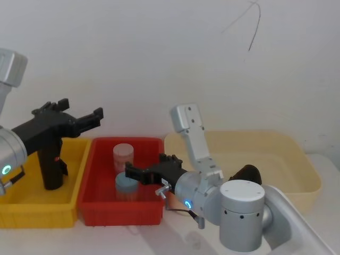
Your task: Pick up the garbage bag with the one hand and transfer it to the other hand.
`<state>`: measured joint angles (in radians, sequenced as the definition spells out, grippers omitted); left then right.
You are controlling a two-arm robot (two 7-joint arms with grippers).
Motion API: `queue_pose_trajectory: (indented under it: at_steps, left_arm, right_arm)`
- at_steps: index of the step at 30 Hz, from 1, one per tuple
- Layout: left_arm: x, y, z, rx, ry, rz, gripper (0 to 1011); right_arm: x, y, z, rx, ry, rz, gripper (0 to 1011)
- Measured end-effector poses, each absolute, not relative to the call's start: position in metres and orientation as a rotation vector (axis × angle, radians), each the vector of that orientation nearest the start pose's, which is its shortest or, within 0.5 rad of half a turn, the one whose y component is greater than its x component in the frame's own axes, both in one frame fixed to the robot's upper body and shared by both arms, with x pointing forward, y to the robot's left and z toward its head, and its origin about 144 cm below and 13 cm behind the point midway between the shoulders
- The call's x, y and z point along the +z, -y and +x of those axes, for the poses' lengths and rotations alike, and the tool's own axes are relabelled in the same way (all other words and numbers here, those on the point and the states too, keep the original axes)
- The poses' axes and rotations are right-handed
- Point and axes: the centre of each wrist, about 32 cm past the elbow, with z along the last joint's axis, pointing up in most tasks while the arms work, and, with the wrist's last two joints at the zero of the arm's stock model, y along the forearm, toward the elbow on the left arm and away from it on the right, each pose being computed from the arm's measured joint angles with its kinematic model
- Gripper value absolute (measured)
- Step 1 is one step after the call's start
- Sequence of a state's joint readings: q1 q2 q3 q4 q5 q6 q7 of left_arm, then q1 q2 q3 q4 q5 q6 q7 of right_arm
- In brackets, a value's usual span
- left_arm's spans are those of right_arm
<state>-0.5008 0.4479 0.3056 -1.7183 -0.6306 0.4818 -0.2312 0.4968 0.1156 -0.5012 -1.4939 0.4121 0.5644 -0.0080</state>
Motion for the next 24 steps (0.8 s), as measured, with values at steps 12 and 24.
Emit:
queue_pose_trajectory:
  at_steps: [12, 24]
  left_arm:
    - [1.336, -0.257, 0.532, 0.956, -0.035, 0.035, 1001]
    - [1.331, -0.26, 0.531, 0.958, -0.039, 0.05, 1000]
  right_arm:
    - [1.271, 0.09, 0.551, -1.038, -0.194, -0.22, 1001]
    - [1.265, 0.079, 0.553, -1.031, -0.206, -0.254, 1001]
